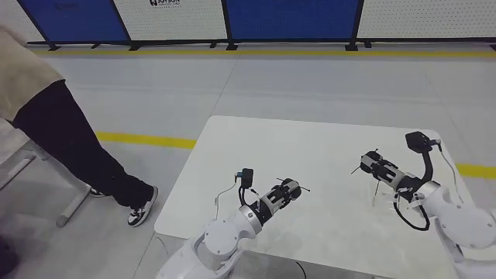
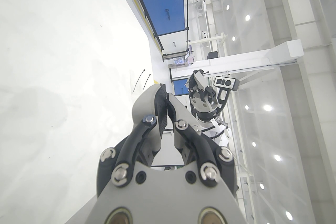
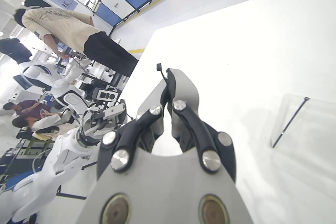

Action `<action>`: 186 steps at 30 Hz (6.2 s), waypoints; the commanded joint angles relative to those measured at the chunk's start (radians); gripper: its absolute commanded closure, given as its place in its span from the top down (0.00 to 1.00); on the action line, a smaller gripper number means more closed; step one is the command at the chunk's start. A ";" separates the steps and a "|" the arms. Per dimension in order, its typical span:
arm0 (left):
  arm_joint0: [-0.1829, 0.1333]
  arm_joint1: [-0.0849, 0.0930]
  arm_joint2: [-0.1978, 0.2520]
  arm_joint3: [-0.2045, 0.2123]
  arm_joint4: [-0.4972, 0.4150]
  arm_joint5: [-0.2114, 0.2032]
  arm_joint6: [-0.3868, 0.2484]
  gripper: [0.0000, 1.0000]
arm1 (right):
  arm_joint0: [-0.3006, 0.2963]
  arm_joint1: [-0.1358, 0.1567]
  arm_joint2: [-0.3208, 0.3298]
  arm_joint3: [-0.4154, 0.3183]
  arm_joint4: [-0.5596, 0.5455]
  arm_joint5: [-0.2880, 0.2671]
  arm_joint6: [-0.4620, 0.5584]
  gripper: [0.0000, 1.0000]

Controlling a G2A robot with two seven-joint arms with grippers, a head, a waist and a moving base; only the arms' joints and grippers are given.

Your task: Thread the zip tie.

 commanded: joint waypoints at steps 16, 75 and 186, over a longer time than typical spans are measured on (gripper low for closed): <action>0.000 0.000 0.000 0.000 0.000 0.000 0.000 0.00 | 0.000 0.000 0.000 0.000 0.000 0.000 0.000 0.00; -0.090 -0.051 0.146 0.068 0.178 -0.012 0.324 0.00 | -0.129 -0.084 -0.246 -0.026 -0.119 -0.058 -0.539 0.00; -0.090 -0.051 0.146 0.068 0.178 -0.012 0.324 0.00 | -0.187 -0.209 -0.213 0.001 -0.269 -0.082 -0.602 0.00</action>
